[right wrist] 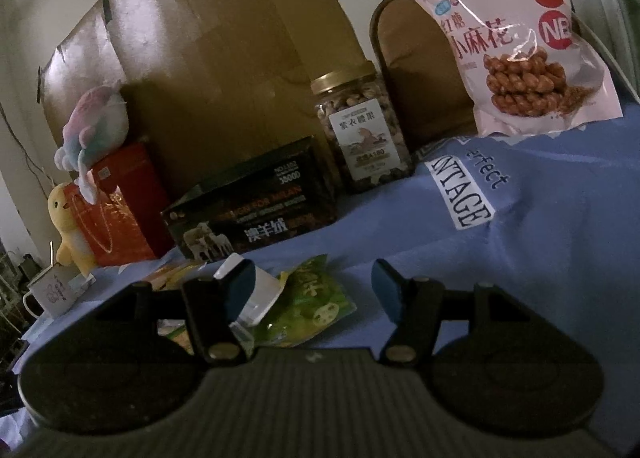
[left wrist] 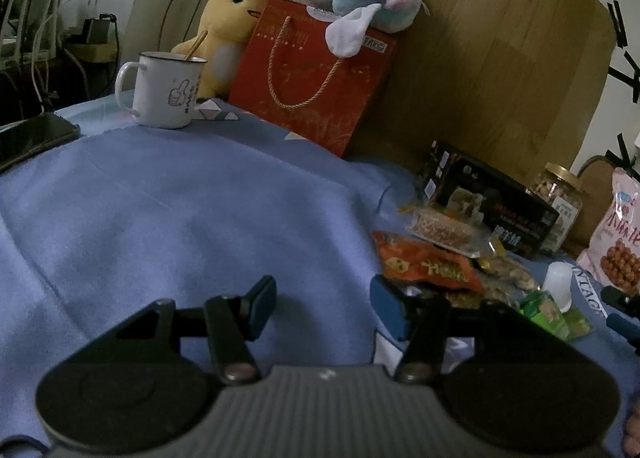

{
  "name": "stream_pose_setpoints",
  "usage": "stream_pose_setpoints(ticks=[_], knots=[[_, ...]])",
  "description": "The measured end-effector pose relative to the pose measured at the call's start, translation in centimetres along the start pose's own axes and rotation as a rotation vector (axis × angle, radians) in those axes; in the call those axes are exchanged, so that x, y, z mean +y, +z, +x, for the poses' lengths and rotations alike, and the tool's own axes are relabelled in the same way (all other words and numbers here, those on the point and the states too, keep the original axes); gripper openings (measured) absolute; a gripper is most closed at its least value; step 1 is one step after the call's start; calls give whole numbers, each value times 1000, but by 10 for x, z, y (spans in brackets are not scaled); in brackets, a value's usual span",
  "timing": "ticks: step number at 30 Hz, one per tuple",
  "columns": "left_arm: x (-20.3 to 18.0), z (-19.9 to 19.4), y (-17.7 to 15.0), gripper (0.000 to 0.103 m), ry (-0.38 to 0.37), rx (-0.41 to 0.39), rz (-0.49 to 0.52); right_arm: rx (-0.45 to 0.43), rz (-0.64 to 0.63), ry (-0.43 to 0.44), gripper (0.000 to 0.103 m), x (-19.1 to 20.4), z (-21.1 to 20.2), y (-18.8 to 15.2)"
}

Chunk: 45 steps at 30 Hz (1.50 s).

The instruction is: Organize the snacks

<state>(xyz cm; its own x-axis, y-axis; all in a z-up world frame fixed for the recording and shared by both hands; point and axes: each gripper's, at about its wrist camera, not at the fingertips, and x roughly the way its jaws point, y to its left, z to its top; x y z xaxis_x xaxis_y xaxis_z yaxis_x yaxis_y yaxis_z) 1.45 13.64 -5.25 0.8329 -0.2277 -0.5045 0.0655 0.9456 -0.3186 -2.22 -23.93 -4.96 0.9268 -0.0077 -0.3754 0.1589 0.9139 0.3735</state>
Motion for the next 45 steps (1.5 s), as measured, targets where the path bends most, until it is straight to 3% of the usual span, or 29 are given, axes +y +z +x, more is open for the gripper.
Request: stream_pose_setpoints(ticks=[45], knots=[[-8, 4, -1, 55, 48, 15, 53, 14, -7, 15, 67, 3, 1, -1]])
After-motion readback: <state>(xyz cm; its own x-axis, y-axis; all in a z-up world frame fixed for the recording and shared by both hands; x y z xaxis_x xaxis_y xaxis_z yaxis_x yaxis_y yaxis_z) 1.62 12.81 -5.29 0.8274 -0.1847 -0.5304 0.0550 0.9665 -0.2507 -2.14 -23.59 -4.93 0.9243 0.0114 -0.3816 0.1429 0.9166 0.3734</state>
